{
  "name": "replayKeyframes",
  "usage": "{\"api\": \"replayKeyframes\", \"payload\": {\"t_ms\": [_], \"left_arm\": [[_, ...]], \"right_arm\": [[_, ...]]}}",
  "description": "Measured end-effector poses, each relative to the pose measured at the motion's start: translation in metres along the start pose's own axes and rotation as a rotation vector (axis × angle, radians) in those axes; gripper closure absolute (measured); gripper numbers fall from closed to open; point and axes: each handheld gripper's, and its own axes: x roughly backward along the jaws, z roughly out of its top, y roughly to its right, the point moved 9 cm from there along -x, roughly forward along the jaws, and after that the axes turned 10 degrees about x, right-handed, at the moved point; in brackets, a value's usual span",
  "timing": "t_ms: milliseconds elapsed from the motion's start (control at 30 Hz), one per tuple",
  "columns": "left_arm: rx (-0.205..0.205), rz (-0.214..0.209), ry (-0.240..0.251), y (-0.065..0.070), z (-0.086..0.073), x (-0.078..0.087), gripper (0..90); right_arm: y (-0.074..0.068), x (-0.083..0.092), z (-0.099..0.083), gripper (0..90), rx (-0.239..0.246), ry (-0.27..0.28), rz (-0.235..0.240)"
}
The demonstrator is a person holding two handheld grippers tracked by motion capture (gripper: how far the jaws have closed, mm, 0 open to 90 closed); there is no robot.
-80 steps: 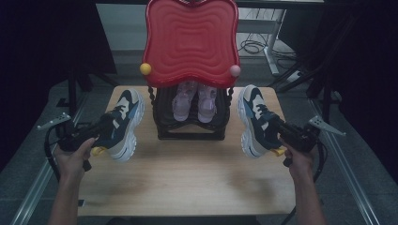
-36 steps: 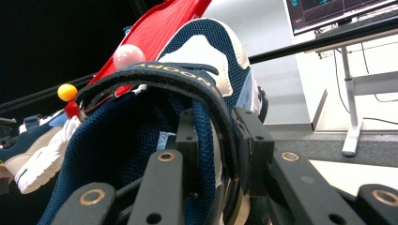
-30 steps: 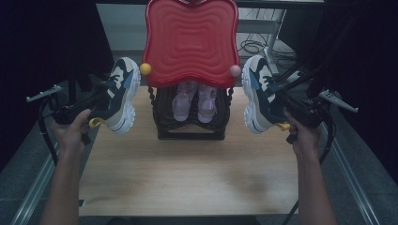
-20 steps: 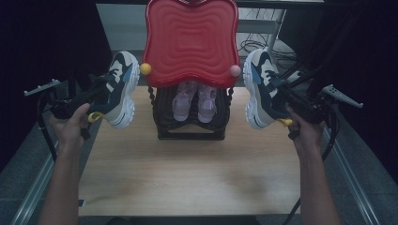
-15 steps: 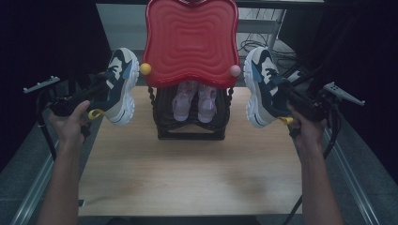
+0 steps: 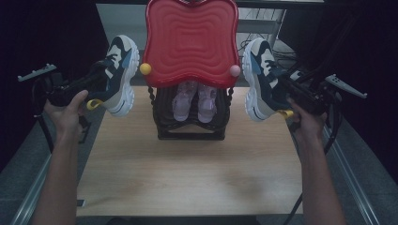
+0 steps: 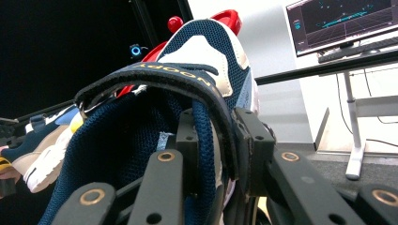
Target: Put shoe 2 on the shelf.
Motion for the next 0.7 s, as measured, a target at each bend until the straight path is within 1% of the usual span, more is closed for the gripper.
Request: {"api": "replayKeyframes", "payload": {"t_ms": [133,233,367,500,700], "left_arm": [[-0.012,-0.007,0.003,0.005,0.007,-0.002,71.3],[-0.01,-0.018,0.004,0.009,0.011,-0.005,71.3],[-0.015,-0.025,0.004,0.014,0.016,-0.008,71.4],[-0.004,-0.035,0.01,0.018,0.022,-0.011,71.3],[-0.003,-0.042,0.009,0.023,0.032,-0.016,71.4]], "right_arm": [[-0.001,-0.004,0.007,73.0,-0.005,0.006,0.005],[-0.001,-0.006,0.011,73.0,-0.021,0.013,0.014],[-0.002,-0.009,0.015,73.0,-0.022,0.015,0.011],[-0.002,-0.012,0.019,73.0,-0.028,0.019,0.015],[-0.003,-0.018,0.028,73.0,-0.044,0.028,0.02]]}}
